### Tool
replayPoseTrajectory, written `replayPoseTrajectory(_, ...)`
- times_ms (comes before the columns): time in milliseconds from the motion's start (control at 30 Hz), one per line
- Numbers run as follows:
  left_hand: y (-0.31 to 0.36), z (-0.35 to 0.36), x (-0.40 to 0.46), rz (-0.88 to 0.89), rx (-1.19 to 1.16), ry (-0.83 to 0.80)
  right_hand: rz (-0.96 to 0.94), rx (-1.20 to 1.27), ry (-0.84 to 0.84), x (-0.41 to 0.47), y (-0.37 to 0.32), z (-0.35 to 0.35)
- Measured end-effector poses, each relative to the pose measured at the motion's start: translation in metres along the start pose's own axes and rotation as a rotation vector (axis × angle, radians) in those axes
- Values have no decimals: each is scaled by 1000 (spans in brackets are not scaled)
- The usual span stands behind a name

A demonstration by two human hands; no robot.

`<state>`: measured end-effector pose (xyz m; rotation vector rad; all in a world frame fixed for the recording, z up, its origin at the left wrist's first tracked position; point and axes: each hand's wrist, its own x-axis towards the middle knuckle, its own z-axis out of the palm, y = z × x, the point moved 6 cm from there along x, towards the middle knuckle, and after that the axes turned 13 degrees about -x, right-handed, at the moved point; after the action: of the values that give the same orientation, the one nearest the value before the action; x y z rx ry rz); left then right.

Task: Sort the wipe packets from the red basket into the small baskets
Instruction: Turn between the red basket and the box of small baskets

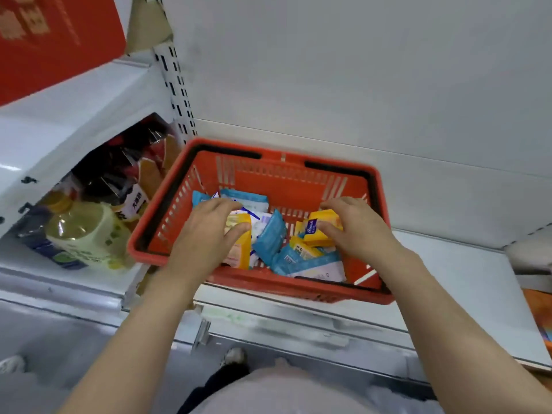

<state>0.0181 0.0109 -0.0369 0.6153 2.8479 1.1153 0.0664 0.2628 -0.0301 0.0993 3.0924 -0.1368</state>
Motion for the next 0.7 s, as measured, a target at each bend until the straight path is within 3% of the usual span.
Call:
replayPoseTrajectory(167, -31, 14, 44, -98, -25, -291, 132, -328, -288, 39, 10, 36)
replayPoseTrajectory(333, -56, 17, 66, -150, -52, -414, 237, -585, -384, 52, 8, 49)
replayPoseTrajectory(433, -69, 23, 66, -197, -26, -522, 319, -512, -414, 51, 5, 53)
replayPoseTrajectory(567, -75, 31, 67, -199, 22, -578, 373, -177, -256, 48, 2, 42)
replayPoseTrajectory(700, -70, 40, 67, -146, 78, -622, 406, 65, -234, 38, -7, 36)
